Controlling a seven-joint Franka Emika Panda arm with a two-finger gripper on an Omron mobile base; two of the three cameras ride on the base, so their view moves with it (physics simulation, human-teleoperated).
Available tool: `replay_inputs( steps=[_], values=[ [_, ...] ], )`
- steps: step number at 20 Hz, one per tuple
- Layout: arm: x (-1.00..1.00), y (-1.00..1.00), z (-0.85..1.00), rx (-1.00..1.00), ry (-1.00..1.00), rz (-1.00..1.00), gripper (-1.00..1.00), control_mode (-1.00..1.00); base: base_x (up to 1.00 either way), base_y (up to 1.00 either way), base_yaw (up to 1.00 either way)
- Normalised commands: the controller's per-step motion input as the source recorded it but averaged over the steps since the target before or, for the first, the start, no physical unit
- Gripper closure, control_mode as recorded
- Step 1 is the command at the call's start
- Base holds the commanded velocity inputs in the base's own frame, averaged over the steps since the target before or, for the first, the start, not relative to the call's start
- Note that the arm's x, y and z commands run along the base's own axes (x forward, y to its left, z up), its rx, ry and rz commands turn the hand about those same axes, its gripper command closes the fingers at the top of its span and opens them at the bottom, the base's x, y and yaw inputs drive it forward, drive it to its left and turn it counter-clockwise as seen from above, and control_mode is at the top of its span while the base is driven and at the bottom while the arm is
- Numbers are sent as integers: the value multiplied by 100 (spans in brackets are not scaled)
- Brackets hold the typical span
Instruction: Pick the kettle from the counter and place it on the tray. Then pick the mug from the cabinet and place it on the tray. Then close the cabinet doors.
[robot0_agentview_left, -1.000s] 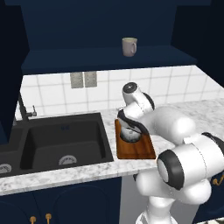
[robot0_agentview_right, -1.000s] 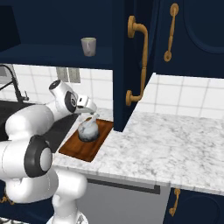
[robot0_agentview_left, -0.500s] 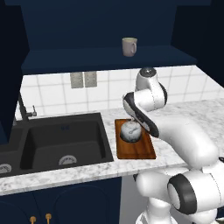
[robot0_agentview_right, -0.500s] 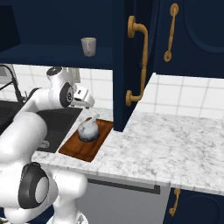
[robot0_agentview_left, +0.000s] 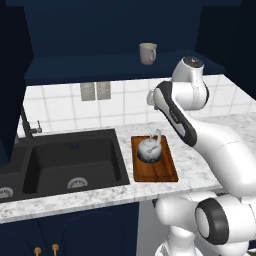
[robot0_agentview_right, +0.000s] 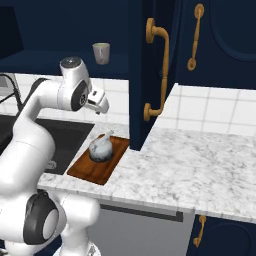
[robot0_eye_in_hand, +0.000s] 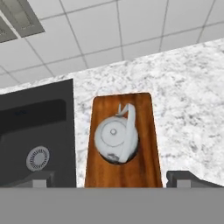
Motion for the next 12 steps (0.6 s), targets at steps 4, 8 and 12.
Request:
replay_inputs(
  steps=[4,8,12],
  values=[
    [2,1,94,-2,-8,0,-100,-100,0,0,0],
    [26,5,100,-4,-26,5,-100,-100,0,0,0],
    [47,3,100,-7,-22,10,-100,-100,0,0,0]
  ],
)
